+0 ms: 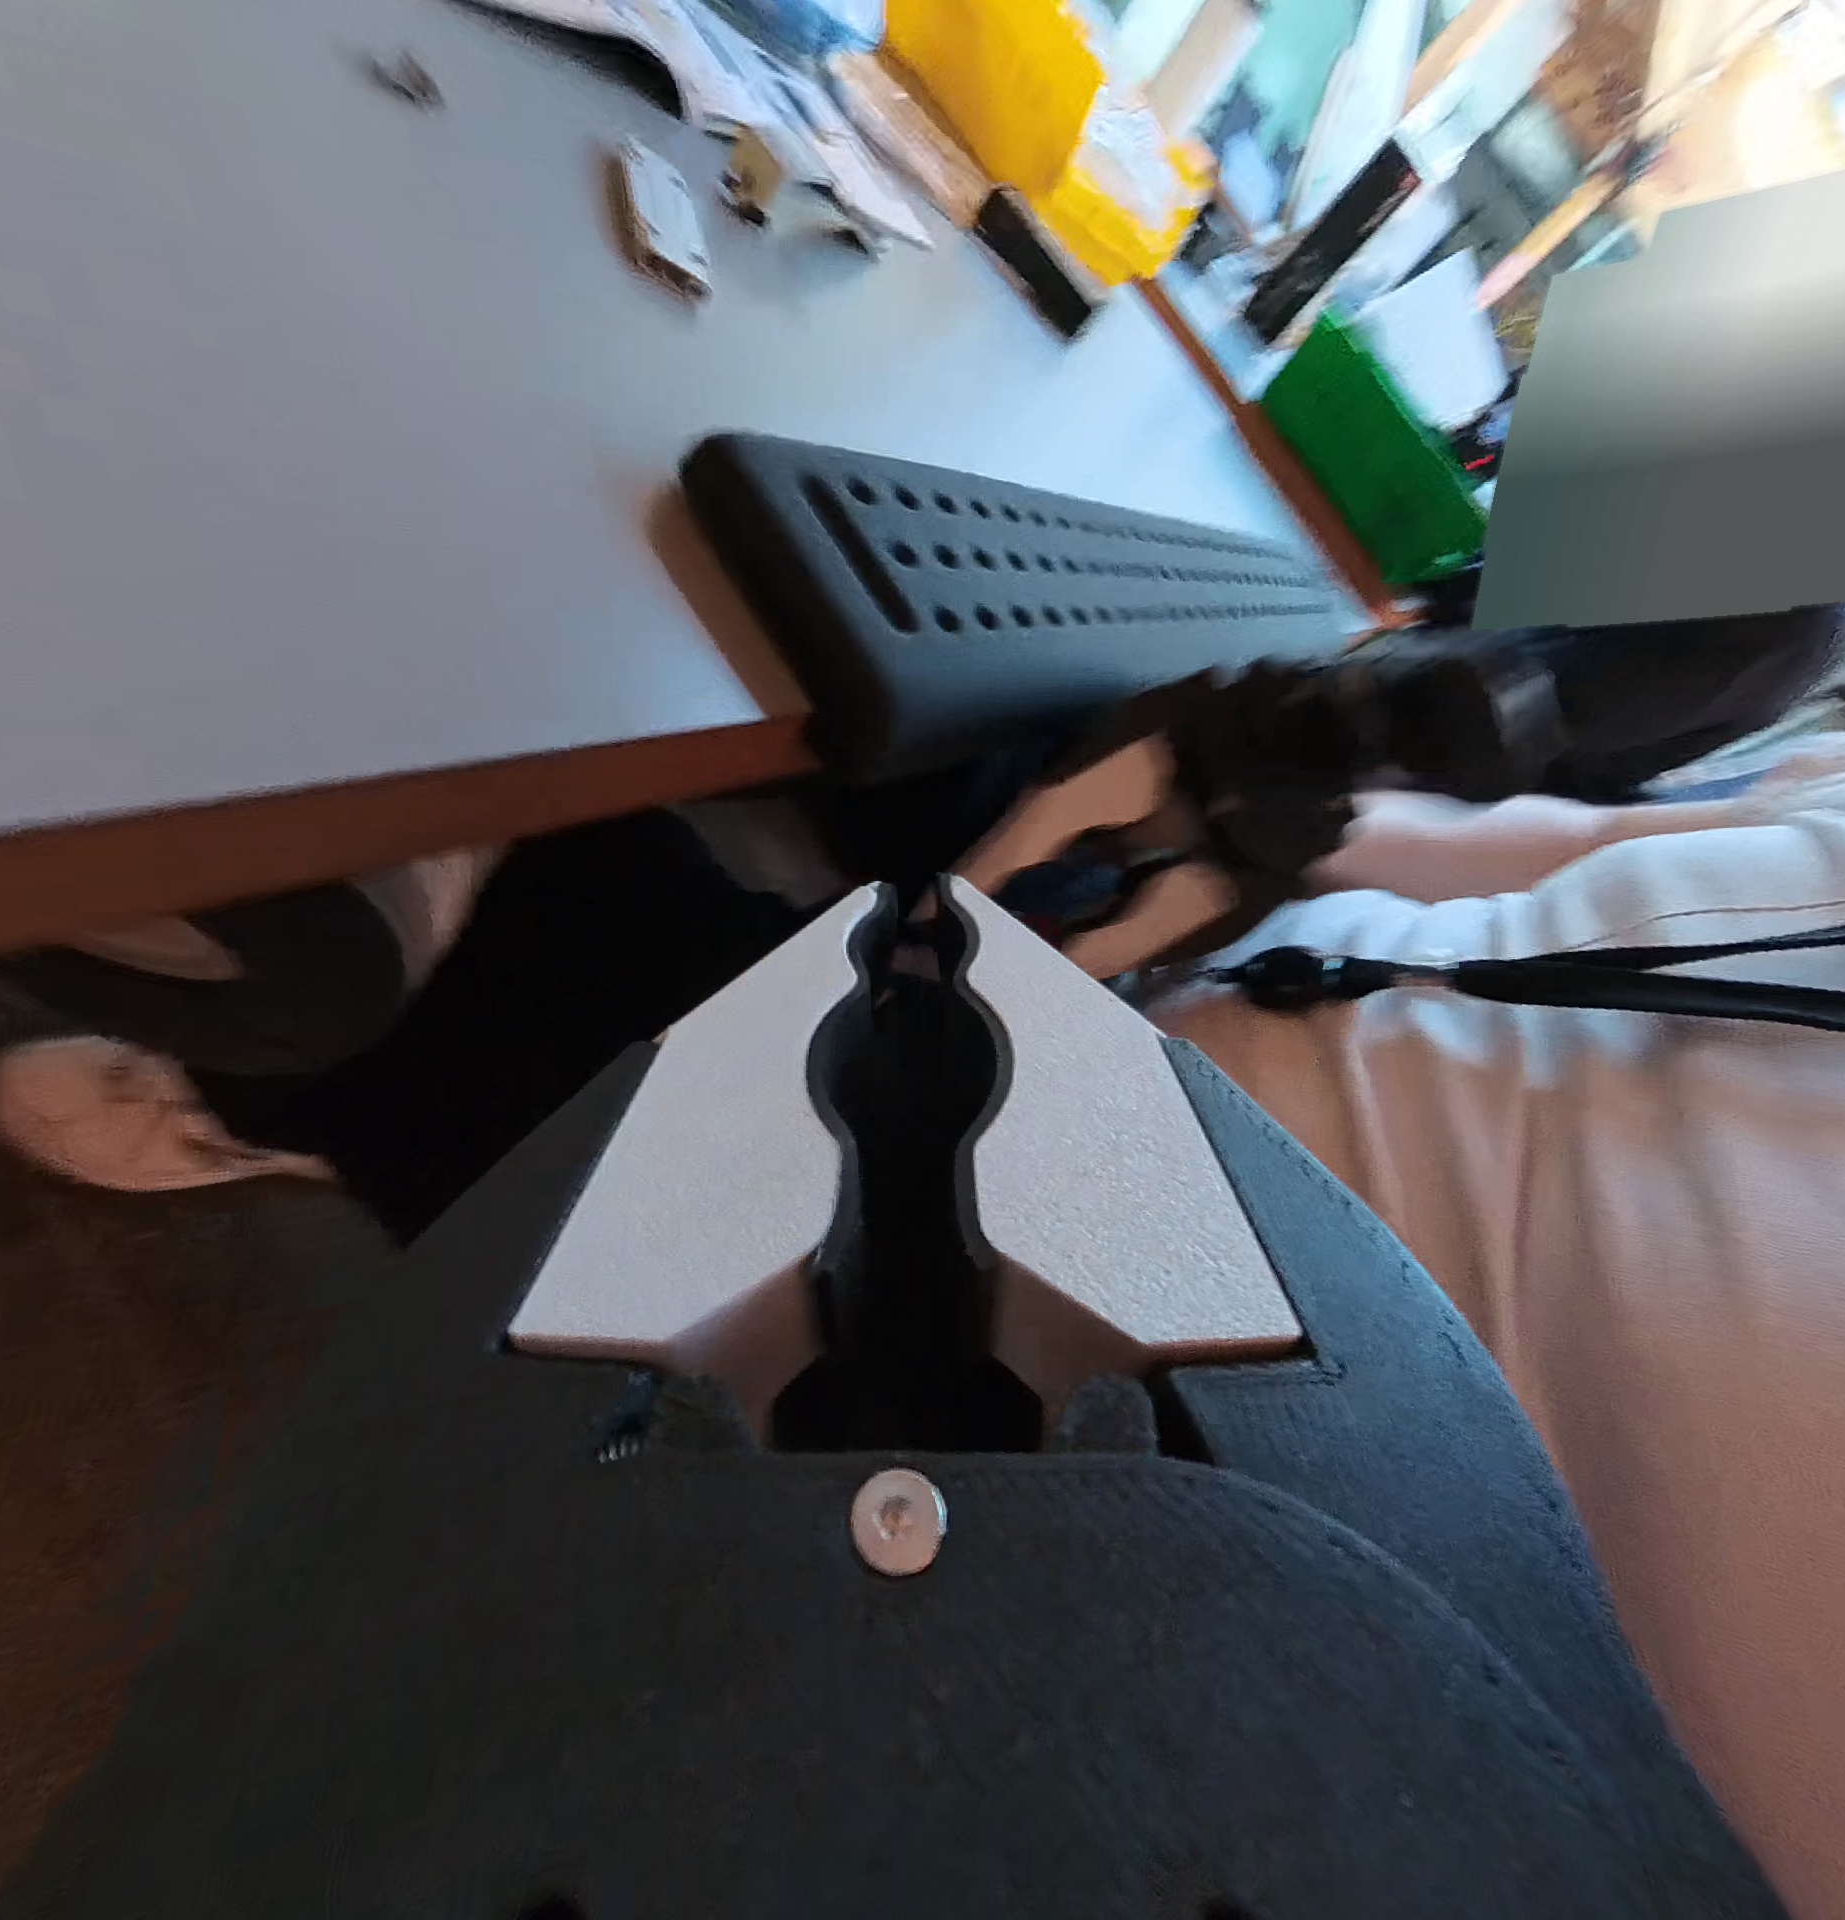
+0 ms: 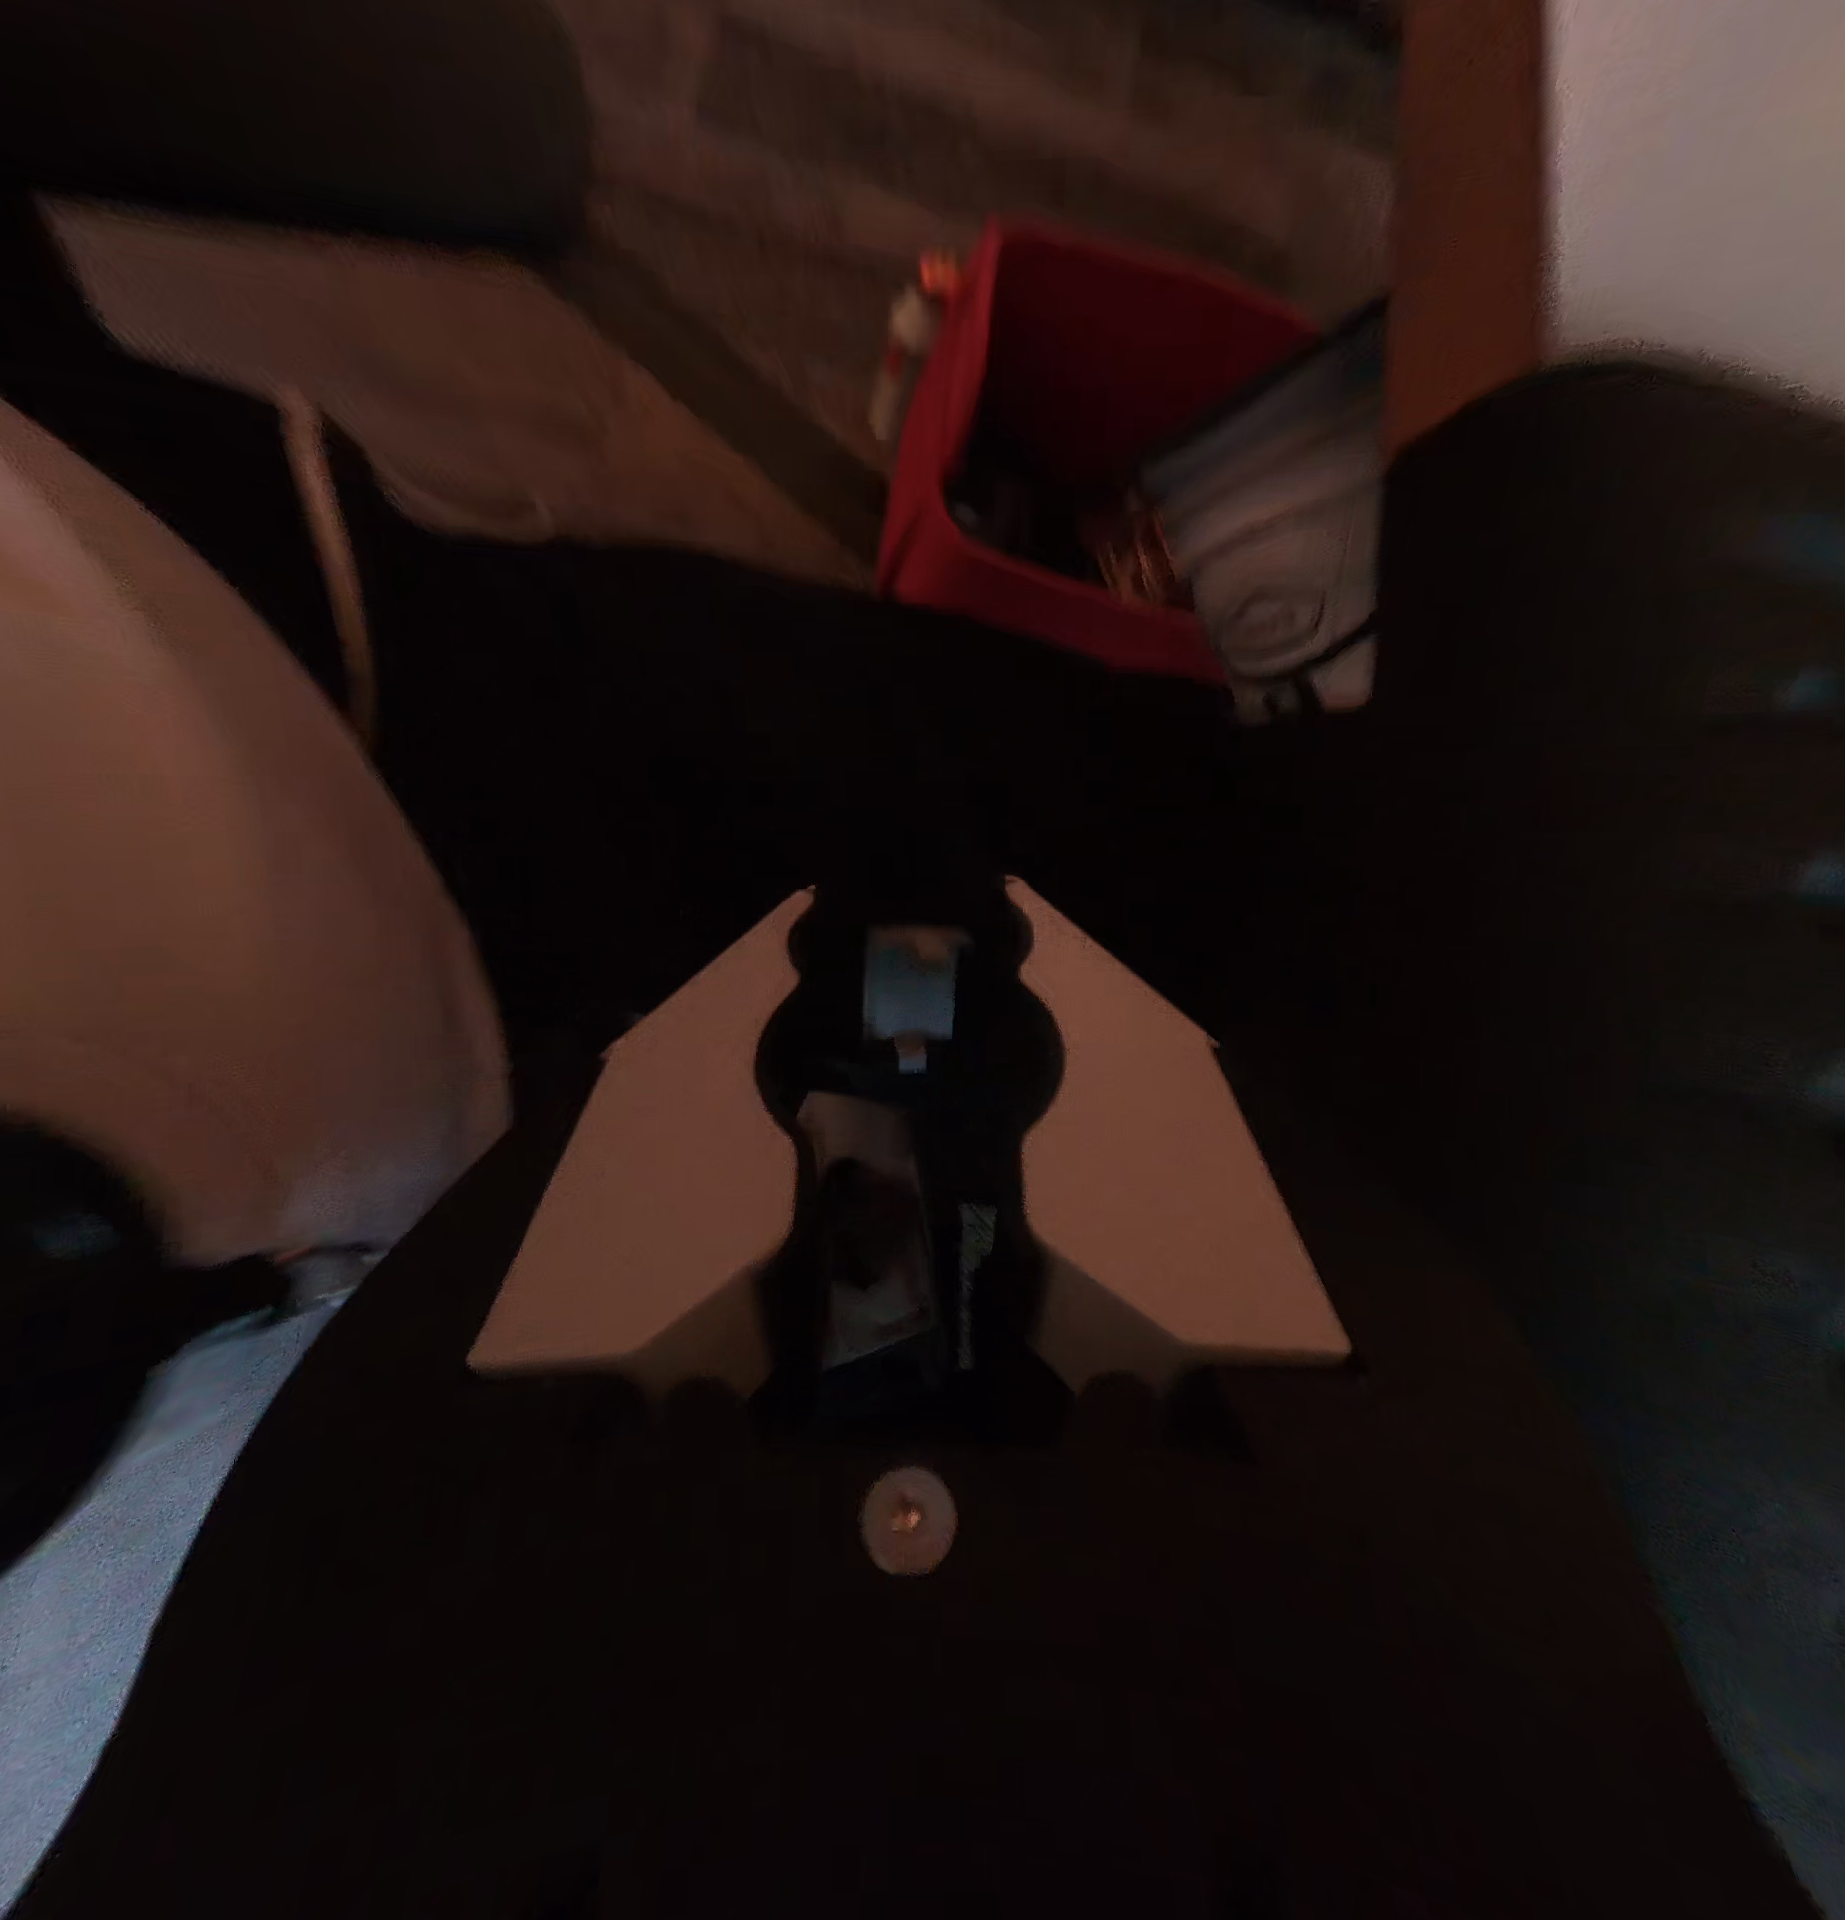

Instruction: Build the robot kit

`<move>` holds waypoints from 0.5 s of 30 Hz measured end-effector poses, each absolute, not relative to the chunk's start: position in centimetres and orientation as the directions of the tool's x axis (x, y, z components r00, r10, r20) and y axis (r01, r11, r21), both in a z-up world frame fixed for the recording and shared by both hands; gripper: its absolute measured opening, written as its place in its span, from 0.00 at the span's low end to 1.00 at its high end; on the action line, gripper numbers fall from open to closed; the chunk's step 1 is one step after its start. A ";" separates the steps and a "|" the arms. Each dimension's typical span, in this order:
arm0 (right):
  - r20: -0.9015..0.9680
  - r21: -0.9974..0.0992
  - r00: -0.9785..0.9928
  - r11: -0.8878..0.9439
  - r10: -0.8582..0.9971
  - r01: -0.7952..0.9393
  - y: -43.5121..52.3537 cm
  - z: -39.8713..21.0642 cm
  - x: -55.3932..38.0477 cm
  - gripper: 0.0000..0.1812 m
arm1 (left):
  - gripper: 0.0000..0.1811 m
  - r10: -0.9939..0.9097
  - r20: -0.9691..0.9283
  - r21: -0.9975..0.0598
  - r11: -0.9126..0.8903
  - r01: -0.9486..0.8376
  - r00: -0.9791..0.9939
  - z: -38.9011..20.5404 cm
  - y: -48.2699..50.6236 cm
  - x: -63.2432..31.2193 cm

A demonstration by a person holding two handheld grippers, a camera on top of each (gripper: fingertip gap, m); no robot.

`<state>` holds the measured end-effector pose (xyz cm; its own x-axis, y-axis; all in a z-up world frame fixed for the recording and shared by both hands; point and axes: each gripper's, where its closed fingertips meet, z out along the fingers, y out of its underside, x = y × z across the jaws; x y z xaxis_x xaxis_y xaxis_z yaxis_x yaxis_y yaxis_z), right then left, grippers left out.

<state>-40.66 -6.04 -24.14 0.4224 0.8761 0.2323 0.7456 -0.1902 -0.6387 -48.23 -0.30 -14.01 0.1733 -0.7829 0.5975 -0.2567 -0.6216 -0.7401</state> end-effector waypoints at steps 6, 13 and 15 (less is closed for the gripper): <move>0.214 -0.550 0.436 -0.261 0.874 0.793 -4.8 -28.6 -40.1 0.16 | 0.02 -0.775 0.587 -0.716 -0.632 -0.296 0.234 -16.5 0.3 -47.5; 0.161 -0.509 0.419 -0.288 0.894 0.811 -4.8 -30.4 -40.1 0.00 | 0.01 -0.742 0.620 -0.646 -0.667 -0.370 0.256 -20.5 0.7 -45.7; 0.149 -0.537 0.436 -0.298 0.887 0.789 -4.7 -30.1 -39.9 0.00 | 0.00 -0.742 0.621 -0.638 -0.666 -0.386 0.254 -21.2 0.5 -45.5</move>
